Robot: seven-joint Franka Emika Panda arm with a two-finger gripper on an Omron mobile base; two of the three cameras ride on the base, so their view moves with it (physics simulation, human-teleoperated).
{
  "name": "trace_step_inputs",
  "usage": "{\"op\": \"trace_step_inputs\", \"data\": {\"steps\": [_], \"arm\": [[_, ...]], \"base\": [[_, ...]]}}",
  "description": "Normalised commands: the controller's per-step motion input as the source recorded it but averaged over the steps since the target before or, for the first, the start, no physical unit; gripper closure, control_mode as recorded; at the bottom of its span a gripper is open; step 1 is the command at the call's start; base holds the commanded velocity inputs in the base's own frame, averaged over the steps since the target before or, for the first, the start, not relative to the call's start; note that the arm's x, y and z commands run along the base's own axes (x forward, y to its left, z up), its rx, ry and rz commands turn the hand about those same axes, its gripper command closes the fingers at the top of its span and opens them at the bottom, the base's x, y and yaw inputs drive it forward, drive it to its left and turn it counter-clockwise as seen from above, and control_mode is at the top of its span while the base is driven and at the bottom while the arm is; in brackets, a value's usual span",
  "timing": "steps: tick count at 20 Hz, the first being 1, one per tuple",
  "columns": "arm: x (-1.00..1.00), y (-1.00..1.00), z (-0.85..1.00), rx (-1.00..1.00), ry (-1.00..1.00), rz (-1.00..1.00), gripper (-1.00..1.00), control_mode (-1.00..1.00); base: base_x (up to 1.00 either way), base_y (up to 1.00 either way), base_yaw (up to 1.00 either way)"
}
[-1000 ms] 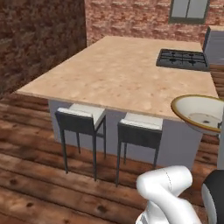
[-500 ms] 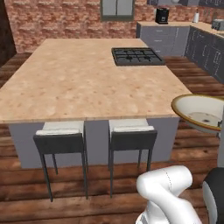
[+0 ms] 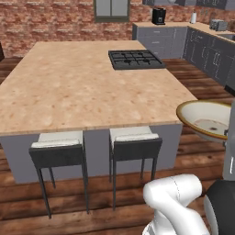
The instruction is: Pick up the bowls from the cabinet and place each bowl in front of a stool on the dining counter.
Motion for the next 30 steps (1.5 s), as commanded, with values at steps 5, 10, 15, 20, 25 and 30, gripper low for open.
{"op": "trace_step_inputs", "data": {"steps": [5, 10, 15, 20, 25, 30], "arm": [[0.0, 0.0, 0.0, 0.0, 0.0, 0.0, 1.0, 1.0], [0.0, 0.0, 0.0, 0.0, 0.0, 0.0, 1.0, 1.0], [0.0, 0.0, 0.0, 0.0, 0.0, 0.0, 1.0, 1.0], [0.0, 0.0, 0.0, 0.0, 0.0, 0.0, 1.0, 1.0], [0.0, 0.0, 0.0, 0.0, 0.0, 0.0, 1.0, 1.0], [0.0, 0.0, 0.0, 0.0, 0.0, 0.0, 1.0, 1.0]], "base": [[0.73, -0.19, 0.16], [0.78, 0.0, 0.07], [0.77, 0.0, -0.03], [0.75, 0.0, -0.09], [0.48, 0.01, -0.03], [0.14, 0.0, 0.0]]}}
